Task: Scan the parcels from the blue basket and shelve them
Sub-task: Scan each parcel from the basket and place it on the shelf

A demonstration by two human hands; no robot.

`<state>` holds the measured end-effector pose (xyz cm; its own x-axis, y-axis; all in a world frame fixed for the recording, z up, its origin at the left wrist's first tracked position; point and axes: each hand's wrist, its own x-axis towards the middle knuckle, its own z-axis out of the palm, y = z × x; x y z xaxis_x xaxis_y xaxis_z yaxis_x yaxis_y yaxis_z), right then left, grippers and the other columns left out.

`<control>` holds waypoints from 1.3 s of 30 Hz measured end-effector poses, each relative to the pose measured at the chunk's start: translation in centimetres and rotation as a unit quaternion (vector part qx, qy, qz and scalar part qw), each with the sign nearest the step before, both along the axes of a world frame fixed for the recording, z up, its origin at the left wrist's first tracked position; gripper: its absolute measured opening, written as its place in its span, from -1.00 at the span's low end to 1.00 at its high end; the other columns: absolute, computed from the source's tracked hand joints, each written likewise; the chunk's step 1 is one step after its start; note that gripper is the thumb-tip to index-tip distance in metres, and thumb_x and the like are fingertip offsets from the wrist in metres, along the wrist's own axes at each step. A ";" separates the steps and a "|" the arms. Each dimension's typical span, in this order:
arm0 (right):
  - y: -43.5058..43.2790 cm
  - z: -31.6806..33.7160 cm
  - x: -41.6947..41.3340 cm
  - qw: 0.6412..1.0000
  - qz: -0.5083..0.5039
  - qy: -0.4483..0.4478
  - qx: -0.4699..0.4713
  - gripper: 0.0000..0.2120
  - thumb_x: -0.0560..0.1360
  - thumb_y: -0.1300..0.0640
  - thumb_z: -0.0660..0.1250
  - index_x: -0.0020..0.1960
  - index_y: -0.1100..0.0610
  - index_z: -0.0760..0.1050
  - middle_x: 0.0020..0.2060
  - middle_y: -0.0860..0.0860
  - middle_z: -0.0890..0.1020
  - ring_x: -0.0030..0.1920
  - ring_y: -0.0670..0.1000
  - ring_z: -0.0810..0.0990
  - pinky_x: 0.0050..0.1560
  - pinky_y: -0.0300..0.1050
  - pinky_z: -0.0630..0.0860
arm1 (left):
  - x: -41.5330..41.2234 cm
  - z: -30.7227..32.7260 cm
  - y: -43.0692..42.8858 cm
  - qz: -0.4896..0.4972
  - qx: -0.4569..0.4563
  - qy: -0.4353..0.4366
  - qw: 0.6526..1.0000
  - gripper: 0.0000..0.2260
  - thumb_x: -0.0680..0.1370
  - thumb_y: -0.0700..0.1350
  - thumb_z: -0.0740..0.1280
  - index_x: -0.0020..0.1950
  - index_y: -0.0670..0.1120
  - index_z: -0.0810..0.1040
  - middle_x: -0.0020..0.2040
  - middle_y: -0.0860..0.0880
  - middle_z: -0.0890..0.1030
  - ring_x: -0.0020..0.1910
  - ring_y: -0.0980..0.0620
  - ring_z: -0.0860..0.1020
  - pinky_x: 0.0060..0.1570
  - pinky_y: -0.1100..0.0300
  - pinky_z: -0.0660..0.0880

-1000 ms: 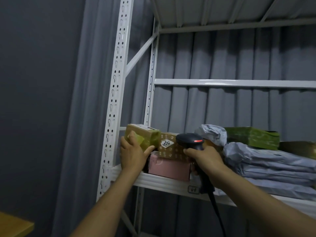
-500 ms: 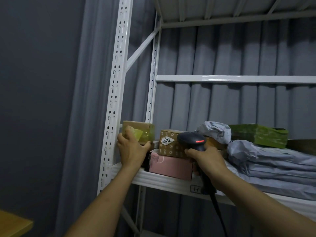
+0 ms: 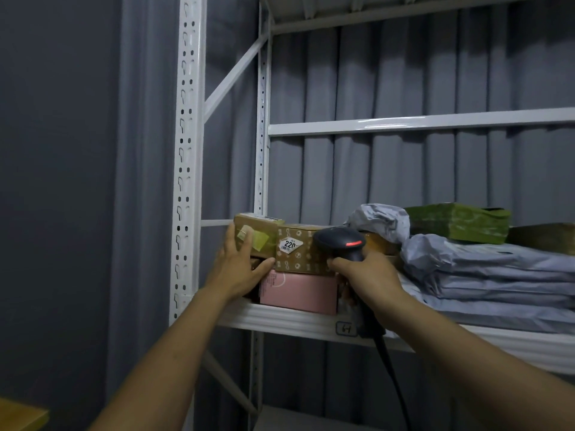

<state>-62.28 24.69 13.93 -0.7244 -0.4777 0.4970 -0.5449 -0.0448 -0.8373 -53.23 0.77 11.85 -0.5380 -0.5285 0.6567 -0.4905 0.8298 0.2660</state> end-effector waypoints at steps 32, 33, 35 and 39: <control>27.1 -22.4 4.2 0.974 0.007 -0.128 0.185 -0.88 0.46 0.13 0.42 -0.14 0.18 0.54 -0.33 0.05 0.67 -0.50 -0.03 0.55 -0.46 -0.18 0.48 | 3.7 -25.6 29.0 -0.093 0.037 -0.182 0.978 -0.52 0.60 0.10 0.23 0.47 -0.08 0.36 0.52 -0.14 0.24 0.47 -0.14 0.23 0.42 -0.01 0.25; 28.2 -24.1 4.2 0.971 0.004 -0.125 0.205 -0.87 0.46 0.12 0.43 -0.15 0.18 0.55 -0.41 0.01 0.65 -0.54 -0.05 0.53 -0.48 -0.23 0.47 | 3.7 -27.5 30.0 -0.097 0.046 -0.198 0.974 -0.53 0.61 0.10 0.22 0.47 -0.06 0.35 0.52 -0.13 0.23 0.47 -0.13 0.23 0.41 0.00 0.25; 30.2 -27.5 4.0 0.961 -0.011 -0.123 0.246 -0.85 0.45 0.09 0.45 -0.16 0.16 0.55 -0.50 -0.03 0.59 -0.57 -0.06 0.52 -0.53 -0.29 0.42 | 3.9 -31.2 31.7 -0.105 0.062 -0.230 0.965 -0.54 0.61 0.10 0.21 0.47 -0.04 0.34 0.52 -0.11 0.23 0.47 -0.12 0.22 0.41 0.04 0.23; 33.6 -34.7 2.7 0.940 -0.013 -0.148 0.307 -0.79 0.44 0.05 0.48 -0.05 0.16 0.56 -0.30 0.06 0.64 -0.36 -0.01 0.59 -0.37 -0.21 0.46 | 4.1 -38.5 34.4 -0.117 0.113 -0.321 0.933 -0.52 0.62 0.12 0.17 0.50 -0.02 0.30 0.53 -0.08 0.22 0.47 -0.10 0.23 0.41 0.04 0.25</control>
